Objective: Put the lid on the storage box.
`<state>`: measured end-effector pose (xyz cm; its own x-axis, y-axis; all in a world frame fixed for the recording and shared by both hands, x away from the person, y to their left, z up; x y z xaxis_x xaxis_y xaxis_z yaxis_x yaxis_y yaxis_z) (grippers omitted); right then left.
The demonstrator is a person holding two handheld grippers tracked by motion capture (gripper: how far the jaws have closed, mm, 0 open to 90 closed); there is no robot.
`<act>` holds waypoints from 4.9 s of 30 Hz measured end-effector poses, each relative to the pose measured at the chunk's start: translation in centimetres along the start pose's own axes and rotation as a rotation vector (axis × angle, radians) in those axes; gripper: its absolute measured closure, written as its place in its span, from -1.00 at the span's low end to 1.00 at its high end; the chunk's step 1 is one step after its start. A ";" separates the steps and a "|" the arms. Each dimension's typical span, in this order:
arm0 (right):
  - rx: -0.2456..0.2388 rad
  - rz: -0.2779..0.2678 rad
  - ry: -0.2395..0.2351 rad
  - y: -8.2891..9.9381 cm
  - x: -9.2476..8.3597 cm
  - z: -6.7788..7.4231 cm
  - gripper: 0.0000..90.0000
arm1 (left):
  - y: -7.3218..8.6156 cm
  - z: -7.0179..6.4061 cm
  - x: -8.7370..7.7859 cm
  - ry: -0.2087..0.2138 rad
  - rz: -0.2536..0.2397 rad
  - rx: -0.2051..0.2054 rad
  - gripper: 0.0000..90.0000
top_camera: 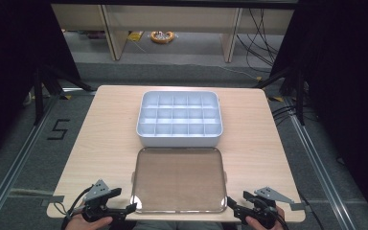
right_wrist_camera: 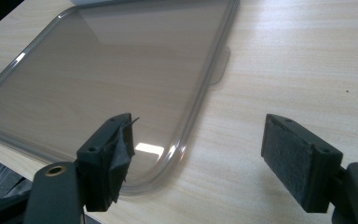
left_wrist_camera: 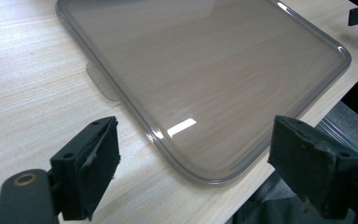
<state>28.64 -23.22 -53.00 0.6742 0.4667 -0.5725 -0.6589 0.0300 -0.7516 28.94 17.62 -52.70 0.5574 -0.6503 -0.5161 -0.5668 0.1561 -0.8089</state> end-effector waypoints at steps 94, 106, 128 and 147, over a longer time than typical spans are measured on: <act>0.144 -0.012 -0.257 -1.4 3.1 1.1 0.30 | -1.0 3.0 3.9 0.075 0.109 -0.307 -0.16; 0.039 -0.056 -0.307 -1.7 2.4 1.6 0.31 | -1.1 2.9 4.1 0.062 0.091 -0.328 -0.28; -0.064 -0.086 -0.341 -1.9 2.0 1.6 0.31 | -1.3 3.0 4.1 0.041 0.091 -0.355 -0.24; -0.033 -0.028 -0.209 -1.5 2.4 1.3 0.35 | -2.4 2.2 3.0 -0.014 0.019 -0.216 0.31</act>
<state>30.80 -20.97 -52.82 0.6056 0.6396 -0.4736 -0.6274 0.0176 -0.7785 33.28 16.94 -52.88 0.5527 -0.6382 -0.5360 -0.6934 0.0047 -0.7206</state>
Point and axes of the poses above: each handheld gripper's, and its own axes: x roughly forward along the jaws, y roughly out of its underside, z roughly to its left, the point moved 5 cm from there along x, roughly forward along the jaws, and after that the axes turned 3 degrees about -z, right-handed, at the moved point
